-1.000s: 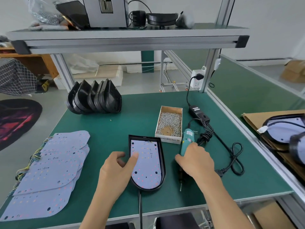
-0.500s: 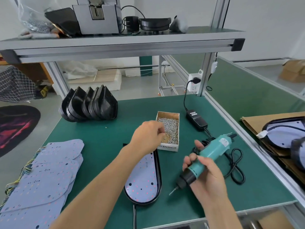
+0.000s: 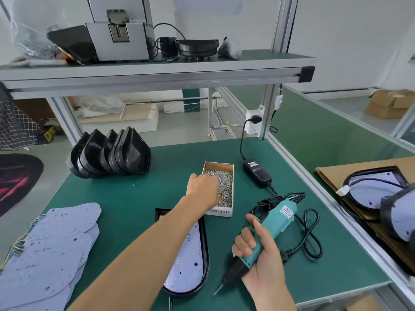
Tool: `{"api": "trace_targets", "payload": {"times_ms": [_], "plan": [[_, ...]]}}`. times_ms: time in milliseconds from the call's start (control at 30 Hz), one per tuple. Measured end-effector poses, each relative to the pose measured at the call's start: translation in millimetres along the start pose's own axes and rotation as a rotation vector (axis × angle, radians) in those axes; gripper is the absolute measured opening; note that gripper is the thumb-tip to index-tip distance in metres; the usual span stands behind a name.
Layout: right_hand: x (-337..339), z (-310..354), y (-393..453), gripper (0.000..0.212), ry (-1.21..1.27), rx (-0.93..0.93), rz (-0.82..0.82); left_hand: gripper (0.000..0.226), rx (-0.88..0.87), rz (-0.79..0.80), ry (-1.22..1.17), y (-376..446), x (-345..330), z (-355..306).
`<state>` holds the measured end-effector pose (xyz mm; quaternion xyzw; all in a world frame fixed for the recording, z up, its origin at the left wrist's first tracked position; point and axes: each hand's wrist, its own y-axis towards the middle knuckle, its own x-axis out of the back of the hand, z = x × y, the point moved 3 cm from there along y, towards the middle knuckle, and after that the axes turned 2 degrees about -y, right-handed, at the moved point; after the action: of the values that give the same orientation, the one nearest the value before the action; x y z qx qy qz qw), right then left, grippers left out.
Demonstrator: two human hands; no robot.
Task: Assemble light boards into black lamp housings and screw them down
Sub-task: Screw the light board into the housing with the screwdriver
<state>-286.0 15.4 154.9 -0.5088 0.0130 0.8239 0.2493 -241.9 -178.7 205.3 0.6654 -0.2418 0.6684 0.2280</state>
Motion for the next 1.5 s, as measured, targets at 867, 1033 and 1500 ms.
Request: {"api": "trace_targets", "payload": {"times_ms": [867,1033,1500], "plan": [[-8,7,-8,0.019,0.010,0.024,-0.011,0.016,0.040,-0.247,-1.063,-119,50,9],[-28,19,-22,0.016,0.153,0.028,0.098,0.020,0.132,-0.219,-1.215,-207,42,17],[-78,18,-48,0.020,0.256,0.155,0.108,0.031,0.339,-0.541,-1.641,-272,6,-16]]}}
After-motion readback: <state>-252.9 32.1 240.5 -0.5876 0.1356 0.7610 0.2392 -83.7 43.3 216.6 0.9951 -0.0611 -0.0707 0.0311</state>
